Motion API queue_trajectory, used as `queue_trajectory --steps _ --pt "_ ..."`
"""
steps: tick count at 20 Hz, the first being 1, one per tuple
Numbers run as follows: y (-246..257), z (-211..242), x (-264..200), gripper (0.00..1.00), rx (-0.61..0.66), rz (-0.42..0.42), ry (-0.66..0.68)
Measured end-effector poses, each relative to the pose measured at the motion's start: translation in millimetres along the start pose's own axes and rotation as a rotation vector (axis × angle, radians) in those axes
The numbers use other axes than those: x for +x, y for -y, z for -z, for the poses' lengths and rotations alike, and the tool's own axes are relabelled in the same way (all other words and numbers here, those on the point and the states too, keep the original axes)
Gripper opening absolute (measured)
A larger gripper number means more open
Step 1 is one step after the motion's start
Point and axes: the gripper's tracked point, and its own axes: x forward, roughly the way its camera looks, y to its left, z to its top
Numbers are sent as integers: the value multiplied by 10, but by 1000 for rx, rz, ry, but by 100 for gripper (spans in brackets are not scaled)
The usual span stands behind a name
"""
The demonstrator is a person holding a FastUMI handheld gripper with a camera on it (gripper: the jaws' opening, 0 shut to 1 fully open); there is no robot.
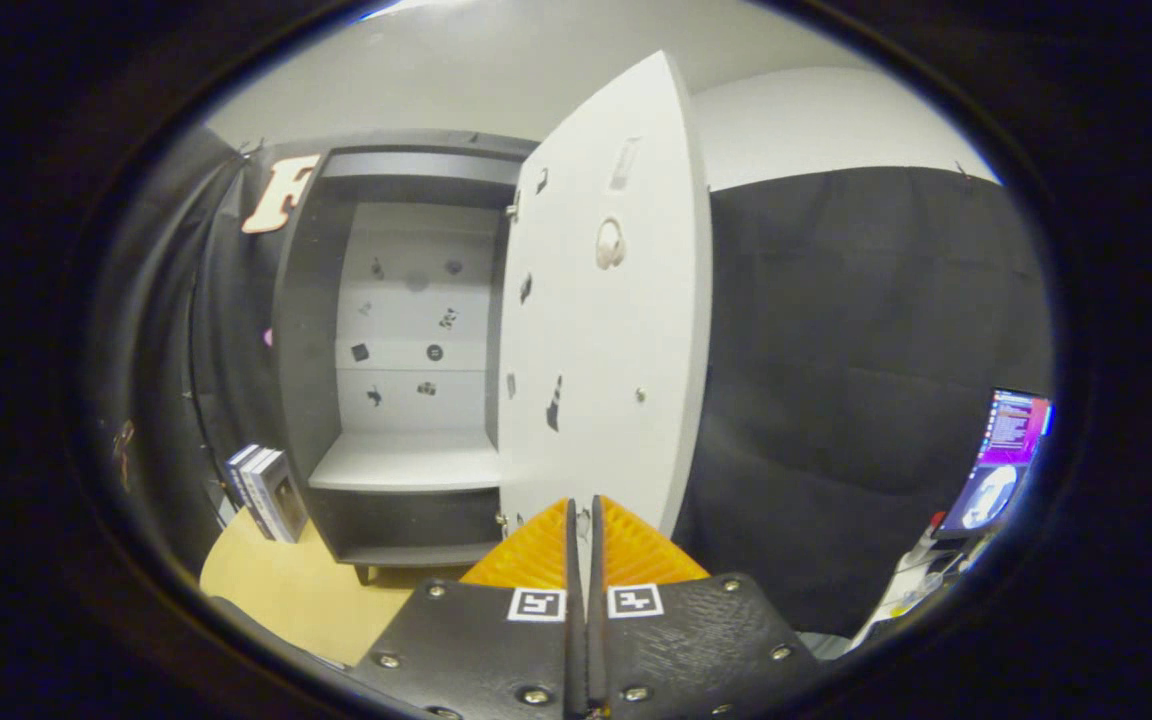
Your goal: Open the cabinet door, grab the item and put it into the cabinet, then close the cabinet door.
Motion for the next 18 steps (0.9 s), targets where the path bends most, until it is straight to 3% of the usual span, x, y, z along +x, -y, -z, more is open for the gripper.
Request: queue_trajectory --steps 10,11,14,17,18 --pt "-976 880 350 3 -4 -268 -149" --pt "-1036 999 360 21 -5 -285 -173" --pt "-1142 1364 420 31 -12 -331 -242" --pt "-1293 1765 486 68 -40 -387 -304" --pt "-1344 1894 494 73 -48 -408 -320"
